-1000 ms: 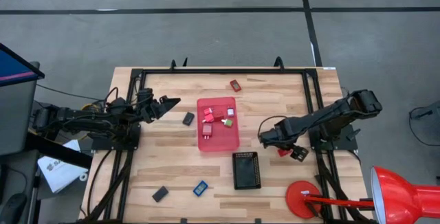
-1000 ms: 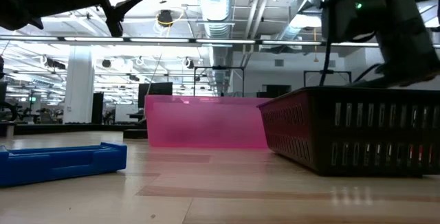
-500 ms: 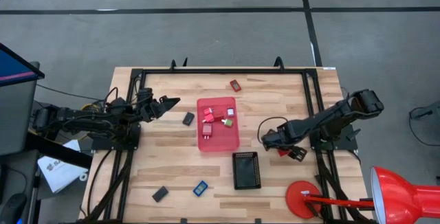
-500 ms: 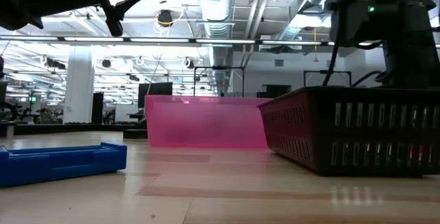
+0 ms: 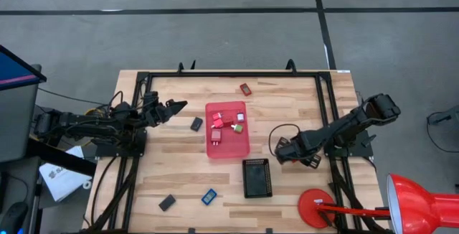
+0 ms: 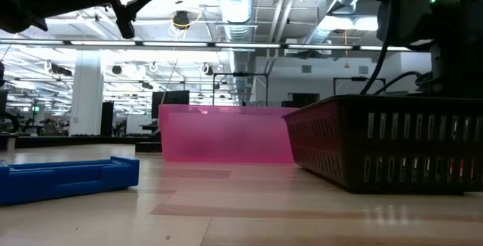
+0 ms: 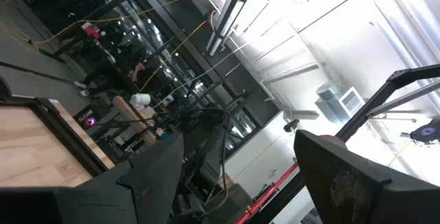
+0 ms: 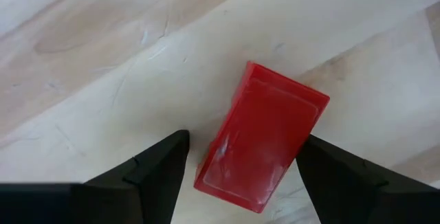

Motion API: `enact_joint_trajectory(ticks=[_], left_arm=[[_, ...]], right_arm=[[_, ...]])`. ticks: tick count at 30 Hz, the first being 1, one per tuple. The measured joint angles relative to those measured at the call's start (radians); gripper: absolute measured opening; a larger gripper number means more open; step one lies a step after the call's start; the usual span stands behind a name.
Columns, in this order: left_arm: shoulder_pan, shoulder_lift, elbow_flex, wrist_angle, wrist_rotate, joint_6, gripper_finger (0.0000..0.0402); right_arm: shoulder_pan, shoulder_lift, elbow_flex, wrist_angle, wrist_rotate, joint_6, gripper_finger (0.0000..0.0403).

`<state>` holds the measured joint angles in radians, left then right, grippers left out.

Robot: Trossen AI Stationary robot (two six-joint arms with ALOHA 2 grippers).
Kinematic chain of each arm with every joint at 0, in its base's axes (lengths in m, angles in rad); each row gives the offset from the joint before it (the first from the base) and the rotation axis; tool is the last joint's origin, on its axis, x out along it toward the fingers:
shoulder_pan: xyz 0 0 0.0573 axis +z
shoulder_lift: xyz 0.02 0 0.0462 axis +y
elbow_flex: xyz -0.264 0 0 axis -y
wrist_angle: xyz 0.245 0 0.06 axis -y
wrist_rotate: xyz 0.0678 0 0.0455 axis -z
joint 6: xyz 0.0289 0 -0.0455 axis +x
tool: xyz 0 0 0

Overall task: Pick & Place Office items
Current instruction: Put the bottom red digital timer into the black bin

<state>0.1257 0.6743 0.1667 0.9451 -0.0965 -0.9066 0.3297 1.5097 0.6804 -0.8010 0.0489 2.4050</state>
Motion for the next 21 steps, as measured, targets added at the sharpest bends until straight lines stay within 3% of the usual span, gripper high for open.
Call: enact_joint_trajectory(ticks=[17,21], left_arm=[[0.0,0.0,0.0,0.0,0.0,0.0,0.0274],[0.0,0.0,0.0,0.0,-0.004,0.0,0.0274]], right_arm=[[0.036,0.0,0.003,0.014,0.036,-0.049,0.0155],[0.051,0.006,0.043,0.012,0.102,-0.089,0.0147]])
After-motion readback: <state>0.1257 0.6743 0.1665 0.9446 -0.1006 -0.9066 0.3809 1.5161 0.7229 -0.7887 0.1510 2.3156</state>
